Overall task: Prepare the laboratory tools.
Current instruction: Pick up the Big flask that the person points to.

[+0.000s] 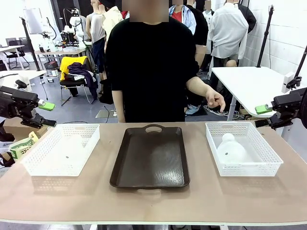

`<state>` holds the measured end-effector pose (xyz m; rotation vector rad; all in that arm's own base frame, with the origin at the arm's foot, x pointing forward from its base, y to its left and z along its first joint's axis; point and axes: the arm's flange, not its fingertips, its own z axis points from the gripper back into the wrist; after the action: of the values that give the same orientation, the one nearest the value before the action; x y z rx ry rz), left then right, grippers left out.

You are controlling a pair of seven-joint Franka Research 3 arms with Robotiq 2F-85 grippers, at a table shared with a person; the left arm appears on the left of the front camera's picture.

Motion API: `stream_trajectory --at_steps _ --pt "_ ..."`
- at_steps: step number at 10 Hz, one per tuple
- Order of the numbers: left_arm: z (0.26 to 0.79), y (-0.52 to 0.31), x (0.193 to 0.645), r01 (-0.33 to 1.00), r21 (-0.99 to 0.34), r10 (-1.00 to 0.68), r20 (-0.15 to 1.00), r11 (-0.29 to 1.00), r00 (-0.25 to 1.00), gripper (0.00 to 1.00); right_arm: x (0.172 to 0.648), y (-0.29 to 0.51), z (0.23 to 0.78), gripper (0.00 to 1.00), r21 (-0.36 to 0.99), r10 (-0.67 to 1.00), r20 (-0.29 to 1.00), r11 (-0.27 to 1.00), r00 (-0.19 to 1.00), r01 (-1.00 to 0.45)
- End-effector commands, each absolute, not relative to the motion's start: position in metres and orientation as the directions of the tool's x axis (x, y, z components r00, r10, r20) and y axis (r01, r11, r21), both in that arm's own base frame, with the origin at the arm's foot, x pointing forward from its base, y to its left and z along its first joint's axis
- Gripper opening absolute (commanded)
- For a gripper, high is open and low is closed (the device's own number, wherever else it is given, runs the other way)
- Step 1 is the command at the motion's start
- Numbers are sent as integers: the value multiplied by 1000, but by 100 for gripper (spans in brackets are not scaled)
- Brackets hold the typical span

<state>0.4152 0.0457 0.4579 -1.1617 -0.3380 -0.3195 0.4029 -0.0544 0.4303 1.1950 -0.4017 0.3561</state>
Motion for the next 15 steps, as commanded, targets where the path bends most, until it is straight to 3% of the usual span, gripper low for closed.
stream_trajectory --at_steps 1,9,12,15 --pt "461 50 417 410 -841 -62 416 353 907 100 402 -54 432 100 816 60 484 330 873 -475" --pt "461 50 417 410 -841 -62 416 353 907 100 403 -55 430 100 819 55 480 329 876 -470" --pt "461 50 417 410 -841 -62 416 353 907 100 436 -41 464 100 794 -19 355 533 935 -291" --pt "461 50 417 410 -841 -62 416 353 907 100 486 -6 479 100 629 -39 247 766 968 -130"
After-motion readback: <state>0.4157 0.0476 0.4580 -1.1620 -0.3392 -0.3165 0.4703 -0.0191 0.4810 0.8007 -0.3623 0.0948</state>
